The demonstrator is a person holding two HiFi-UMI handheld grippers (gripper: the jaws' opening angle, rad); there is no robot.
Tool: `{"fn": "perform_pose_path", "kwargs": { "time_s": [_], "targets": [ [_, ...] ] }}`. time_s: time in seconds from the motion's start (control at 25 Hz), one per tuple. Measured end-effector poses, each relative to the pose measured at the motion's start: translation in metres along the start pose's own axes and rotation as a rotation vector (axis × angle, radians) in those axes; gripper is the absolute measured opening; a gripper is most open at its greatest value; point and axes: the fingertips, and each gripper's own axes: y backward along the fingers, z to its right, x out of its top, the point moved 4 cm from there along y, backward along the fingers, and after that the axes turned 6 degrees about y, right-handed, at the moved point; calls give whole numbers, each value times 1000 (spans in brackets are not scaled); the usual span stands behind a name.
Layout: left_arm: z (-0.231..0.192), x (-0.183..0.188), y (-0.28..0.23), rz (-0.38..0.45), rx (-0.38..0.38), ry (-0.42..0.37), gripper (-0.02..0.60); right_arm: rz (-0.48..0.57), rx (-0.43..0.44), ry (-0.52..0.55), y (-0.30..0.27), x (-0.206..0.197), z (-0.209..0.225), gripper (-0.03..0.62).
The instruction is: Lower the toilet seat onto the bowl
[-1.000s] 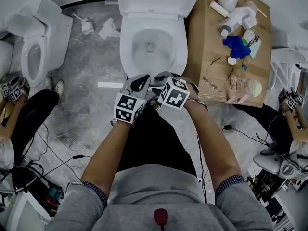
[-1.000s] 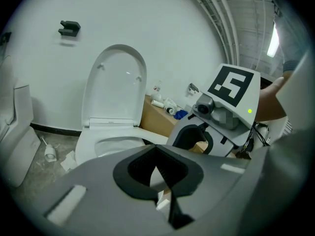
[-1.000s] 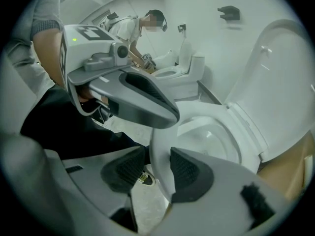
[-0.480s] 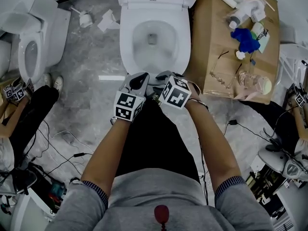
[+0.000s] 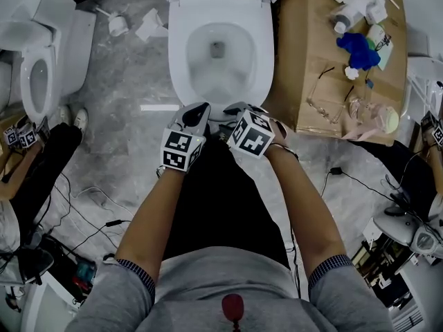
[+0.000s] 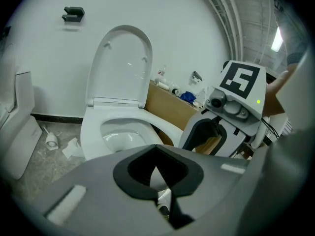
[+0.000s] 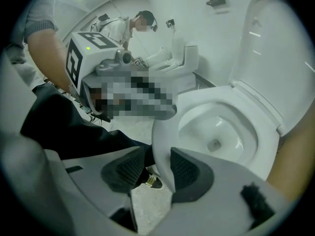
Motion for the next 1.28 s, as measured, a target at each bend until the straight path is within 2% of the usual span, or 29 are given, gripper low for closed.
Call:
{"fn": "perform_pose_path", "kwargs": {
  "time_s": [0.44, 0.64, 1.28],
  "targets": [
    [-10, -18, -17, -6, 16, 54, 6, -2, -1, -40, -29, -19, 0, 175],
    [-14, -27, -22, -13, 20, 79, 6, -23, -8, -25, -41, -25, -2, 175],
    [-25, -72, -51, -93, 19, 97, 6, -28, -9, -93, -79, -47, 4, 175]
  ]
}}
